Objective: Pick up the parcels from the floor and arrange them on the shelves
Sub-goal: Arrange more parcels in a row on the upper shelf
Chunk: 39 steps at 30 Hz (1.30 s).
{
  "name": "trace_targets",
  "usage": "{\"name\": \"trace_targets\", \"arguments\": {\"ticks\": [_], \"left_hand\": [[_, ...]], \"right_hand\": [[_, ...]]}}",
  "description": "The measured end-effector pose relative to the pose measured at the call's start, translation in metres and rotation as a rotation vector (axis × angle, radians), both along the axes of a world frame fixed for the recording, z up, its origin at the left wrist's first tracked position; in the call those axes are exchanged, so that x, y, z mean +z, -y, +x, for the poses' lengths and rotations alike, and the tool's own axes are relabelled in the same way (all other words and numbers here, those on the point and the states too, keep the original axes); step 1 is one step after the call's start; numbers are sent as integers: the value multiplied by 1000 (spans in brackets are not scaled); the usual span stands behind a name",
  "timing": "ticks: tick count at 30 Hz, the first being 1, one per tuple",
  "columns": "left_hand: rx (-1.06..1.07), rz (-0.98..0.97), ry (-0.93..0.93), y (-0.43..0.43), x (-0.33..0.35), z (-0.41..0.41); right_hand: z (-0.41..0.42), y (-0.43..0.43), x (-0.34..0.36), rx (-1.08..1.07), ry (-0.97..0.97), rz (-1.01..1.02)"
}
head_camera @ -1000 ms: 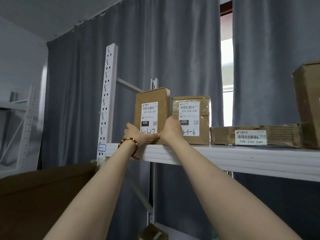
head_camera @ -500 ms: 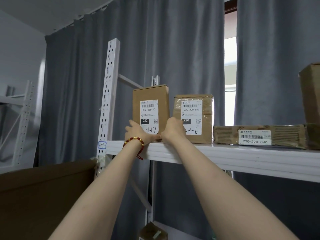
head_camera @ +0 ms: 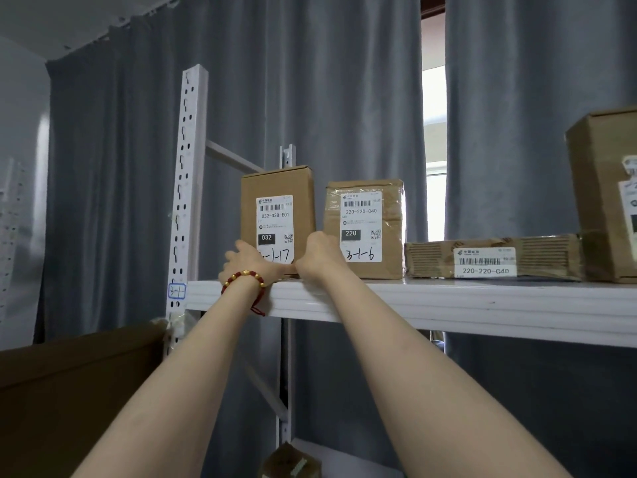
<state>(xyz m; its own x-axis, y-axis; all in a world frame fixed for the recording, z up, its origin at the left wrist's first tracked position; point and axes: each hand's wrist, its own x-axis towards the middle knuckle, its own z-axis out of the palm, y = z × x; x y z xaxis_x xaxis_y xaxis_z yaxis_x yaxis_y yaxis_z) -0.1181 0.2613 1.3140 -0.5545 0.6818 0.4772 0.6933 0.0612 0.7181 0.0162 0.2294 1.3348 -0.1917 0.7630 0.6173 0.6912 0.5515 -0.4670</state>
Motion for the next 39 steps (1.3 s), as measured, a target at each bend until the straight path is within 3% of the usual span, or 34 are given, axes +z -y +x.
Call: {"name": "trace_targets", "arguments": {"ticks": [26, 33, 39], "left_hand": [[23, 6, -9, -1, -4, -4], [50, 94, 2, 1, -6, -7], [21, 220, 60, 4, -16, -6]], "right_hand": [[3, 1, 1, -92, -138, 44], [0, 8, -3, -147, -196, 192], [-3, 14, -10, -73, -227, 389]]}}
